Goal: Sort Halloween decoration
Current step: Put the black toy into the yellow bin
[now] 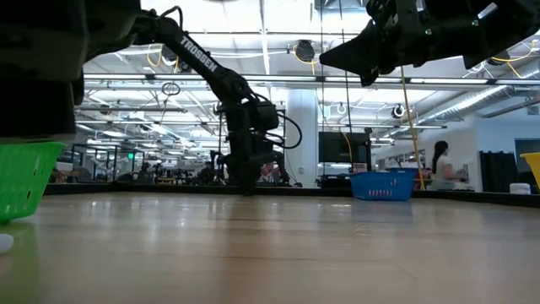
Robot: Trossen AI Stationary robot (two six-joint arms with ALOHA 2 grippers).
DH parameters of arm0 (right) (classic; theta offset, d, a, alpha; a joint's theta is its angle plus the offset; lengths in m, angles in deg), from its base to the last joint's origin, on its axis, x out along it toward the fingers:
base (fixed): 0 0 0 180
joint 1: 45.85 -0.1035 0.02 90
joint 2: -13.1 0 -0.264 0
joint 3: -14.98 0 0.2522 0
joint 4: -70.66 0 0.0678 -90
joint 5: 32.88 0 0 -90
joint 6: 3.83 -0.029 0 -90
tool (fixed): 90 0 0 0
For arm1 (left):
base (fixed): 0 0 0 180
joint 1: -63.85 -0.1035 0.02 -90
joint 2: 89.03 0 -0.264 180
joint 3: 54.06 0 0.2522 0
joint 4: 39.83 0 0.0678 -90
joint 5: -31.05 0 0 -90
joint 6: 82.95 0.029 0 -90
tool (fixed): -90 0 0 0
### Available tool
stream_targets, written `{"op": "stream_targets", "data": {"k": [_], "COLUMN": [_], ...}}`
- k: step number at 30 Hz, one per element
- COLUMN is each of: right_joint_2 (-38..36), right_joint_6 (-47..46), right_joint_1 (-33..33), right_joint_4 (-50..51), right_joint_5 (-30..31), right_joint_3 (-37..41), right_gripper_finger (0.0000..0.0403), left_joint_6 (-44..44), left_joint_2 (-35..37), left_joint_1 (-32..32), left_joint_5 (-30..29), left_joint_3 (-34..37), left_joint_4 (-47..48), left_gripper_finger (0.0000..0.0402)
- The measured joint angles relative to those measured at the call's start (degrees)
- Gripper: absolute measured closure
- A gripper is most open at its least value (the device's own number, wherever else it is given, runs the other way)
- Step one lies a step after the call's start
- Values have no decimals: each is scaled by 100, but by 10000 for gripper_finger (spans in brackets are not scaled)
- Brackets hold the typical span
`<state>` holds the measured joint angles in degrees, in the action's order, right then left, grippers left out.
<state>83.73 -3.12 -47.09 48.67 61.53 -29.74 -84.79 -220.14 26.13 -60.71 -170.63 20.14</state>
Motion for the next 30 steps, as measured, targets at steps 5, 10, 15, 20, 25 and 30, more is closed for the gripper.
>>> {"op": "stream_targets", "data": {"k": [5, 10, 15, 20, 25, 30], "right_joint_2": [0, 0, 0, 0, 0, 0], "right_joint_6": [9, 15, 31, 139, 149, 109], "right_joint_1": [0, 0, 0, 0, 0, -7], "right_joint_4": [0, 0, 28, 87, 90, 175], "right_joint_5": [0, -6, -17, -17, -17, -19], "right_joint_3": [0, 0, 0, 0, 0, 0], "right_gripper_finger": [403, 403, 403, 403, 403, 403], "left_joint_6": [126, 224, 281, 544, 788, 875], "left_joint_2": [13, 2, -5, -7, 45, 257], "left_joint_1": [72, 107, 205, 370, 492, 588], "left_joint_5": [-24, -17, 5, 15, 12, 4], "left_joint_3": [0, -5, -136, -356, -509, -509], "left_joint_4": [-4, 25, 273, 531, 836, 1188], "left_gripper_finger": [367, 392, 400, 401, 401, 401]}}
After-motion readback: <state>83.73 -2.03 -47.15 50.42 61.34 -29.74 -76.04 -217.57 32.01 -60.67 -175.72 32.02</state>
